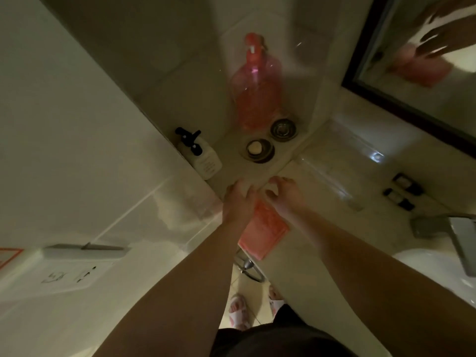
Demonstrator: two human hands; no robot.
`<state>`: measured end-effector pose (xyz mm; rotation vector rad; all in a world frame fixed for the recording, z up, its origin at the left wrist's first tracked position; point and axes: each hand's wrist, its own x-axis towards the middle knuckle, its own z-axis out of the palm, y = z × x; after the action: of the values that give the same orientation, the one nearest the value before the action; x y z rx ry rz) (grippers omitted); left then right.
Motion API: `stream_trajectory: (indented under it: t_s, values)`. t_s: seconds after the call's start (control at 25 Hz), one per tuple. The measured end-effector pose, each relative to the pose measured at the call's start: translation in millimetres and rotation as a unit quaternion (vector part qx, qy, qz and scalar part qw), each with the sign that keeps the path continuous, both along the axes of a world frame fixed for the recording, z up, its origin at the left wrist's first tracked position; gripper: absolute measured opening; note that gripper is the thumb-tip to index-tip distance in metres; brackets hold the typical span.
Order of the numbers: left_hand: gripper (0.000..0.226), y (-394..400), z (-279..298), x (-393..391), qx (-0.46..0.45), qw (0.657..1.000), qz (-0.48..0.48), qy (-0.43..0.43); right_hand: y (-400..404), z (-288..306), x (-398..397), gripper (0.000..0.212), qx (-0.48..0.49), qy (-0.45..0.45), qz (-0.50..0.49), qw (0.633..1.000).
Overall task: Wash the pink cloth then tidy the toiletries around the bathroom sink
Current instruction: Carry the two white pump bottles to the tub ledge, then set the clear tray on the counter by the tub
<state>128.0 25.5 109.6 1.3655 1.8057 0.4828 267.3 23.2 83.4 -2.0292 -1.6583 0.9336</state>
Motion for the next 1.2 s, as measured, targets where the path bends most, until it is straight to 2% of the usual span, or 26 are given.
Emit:
stream_trajectory:
  t_s: [0.16, 0.36, 0.52, 0.64, 0.96, 1.2]
  values:
    - [0.051, -33.9, -5.4, -15.3, 0.012, 0.987, -0.134, 0.092, -52.5, 6.7, 9.9, 0.037, -0.031, -0.056, -0.070, 0.995]
    - [0.050, -66.0, 4.1, -26.2, 0.039, 0.959, -0.255, 0.114, -119.3, 18.6, -7.1, 0.038, -0.049, -0.095, -0.141, 0.984]
    - [0.051, -97.8, 4.7, -21.2, 0.024, 0.965, -0.254, 0.054, -167.3, 27.0, -25.0, 0.038, -0.057, -0.109, -0.208, 0.970]
    - [0.055, -119.0, 5.3, -8.2, 0.012, 0.952, -0.305, 0.034, -200.7, 32.4, -31.6, 0.038, -0.056, -0.130, -0.257, 0.956]
    - [0.055, -168.4, 16.9, 26.2, 0.062, 0.911, -0.407, 0.030, -281.1, 49.6, -6.1, 0.037, -0.051, -0.143, -0.378, 0.913]
    - [0.055, -229.0, 21.3, 82.5, 0.080, 0.887, -0.454, 0.035, -356.5, 52.0, 34.6, 0.038, -0.039, -0.129, -0.437, 0.889]
